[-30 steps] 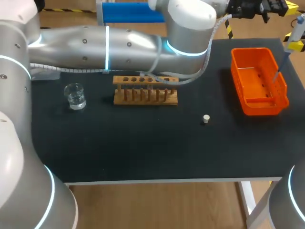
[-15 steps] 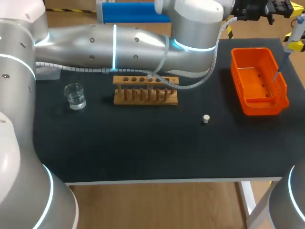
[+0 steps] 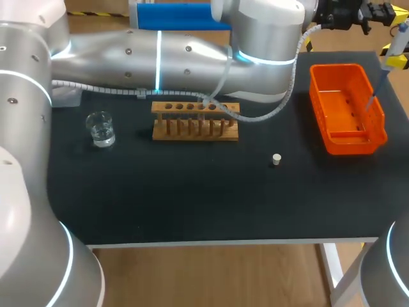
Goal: Invert the test tube, pick up the pipette, mount the tip to pipette, aspirate from beaker and dispense into the tube, eject the tip, return the pipette, and cap with the stopper.
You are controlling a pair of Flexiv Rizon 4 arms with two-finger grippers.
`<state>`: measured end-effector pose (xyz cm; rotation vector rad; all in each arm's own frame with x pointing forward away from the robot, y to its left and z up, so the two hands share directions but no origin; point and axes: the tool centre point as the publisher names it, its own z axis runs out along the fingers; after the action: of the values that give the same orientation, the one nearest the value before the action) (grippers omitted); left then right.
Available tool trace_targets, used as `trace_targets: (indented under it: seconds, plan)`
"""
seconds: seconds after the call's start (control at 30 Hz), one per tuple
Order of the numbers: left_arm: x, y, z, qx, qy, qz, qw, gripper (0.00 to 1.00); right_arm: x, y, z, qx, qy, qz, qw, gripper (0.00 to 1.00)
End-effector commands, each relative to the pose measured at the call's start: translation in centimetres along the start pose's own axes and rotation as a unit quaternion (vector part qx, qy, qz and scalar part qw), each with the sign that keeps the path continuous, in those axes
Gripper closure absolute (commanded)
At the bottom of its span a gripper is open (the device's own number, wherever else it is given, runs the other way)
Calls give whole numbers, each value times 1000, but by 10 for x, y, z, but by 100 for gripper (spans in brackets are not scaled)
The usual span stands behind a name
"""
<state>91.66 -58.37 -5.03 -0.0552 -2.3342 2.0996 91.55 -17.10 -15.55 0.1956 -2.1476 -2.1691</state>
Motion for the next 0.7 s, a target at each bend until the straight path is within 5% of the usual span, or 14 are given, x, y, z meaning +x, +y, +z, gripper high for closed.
trace_targets:
  seconds: [0.03,0.7]
  plan:
    - [-2,2,4,2,-1,0,1000,100,0,1,0,1,0,0,1000,100]
    - [-6,13,5,-3,-4,-9,1000,100,0,1,0,1,0,0,1000,100]
